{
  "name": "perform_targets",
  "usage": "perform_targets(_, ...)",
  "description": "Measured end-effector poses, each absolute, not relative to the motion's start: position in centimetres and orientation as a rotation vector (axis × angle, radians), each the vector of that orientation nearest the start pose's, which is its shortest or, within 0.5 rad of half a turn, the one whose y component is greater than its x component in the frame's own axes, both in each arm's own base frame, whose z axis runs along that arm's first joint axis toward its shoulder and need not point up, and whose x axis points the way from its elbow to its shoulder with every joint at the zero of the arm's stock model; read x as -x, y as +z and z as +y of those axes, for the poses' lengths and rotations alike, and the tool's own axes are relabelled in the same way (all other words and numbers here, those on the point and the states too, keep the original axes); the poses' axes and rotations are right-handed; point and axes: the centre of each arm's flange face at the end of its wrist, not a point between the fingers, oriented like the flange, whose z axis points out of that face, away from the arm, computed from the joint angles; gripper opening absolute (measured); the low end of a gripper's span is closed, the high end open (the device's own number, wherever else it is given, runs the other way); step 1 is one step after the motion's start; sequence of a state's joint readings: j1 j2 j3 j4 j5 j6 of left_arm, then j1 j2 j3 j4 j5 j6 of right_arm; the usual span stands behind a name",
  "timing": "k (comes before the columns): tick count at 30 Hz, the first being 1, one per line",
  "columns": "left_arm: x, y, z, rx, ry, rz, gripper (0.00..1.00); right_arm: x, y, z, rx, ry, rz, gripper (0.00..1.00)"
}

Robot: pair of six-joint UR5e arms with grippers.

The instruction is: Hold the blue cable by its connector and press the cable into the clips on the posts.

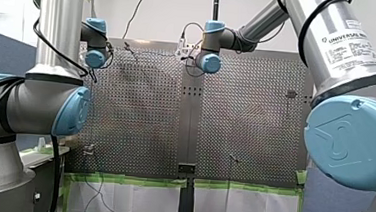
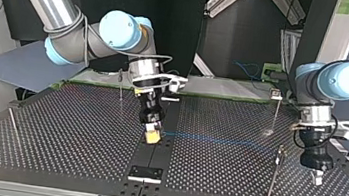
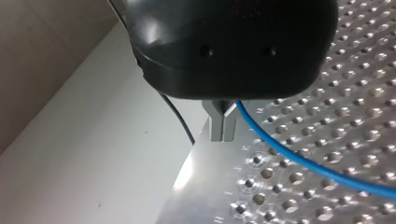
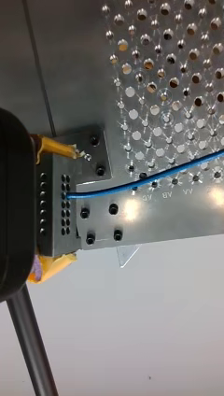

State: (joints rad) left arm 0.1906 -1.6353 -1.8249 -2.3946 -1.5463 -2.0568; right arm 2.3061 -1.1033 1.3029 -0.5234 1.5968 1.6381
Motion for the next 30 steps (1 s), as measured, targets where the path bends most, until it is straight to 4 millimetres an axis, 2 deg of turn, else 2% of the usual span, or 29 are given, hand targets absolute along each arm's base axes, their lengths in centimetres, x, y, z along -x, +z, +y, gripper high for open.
perform_targets(7, -55.5, 43.5, -2.9, 0.355, -0.3, 1.056, 0.0, -57.3, 40.9, -43.8, -1.364, 1.992, -0.687, 0.0)
perform_targets(12, -55.7, 44.1, -3.0, 0.352, -0.317, 1.052, 0.0, -57.8, 40.7, -44.4, -1.371, 1.989, -0.689, 0.0)
perform_targets(19, -56.4, 43.5, -2.8, 0.354, -0.328, 1.071, 0.0, -58.3, 40.1, -45.3, -1.385, 1.978, -0.697, 0.0)
perform_targets(25, -57.7, 42.3, -2.6, 0.356, -0.33, 1.114, 0.0, -58.1, 40.6, -46.3, -1.377, 1.972, -0.701, 0.0)
perform_targets(30, -58.0, 42.2, -2.3, 0.358, -0.328, 1.119, 0.0, -58.0, 40.9, -46.7, -1.37, 1.971, -0.7, 0.0)
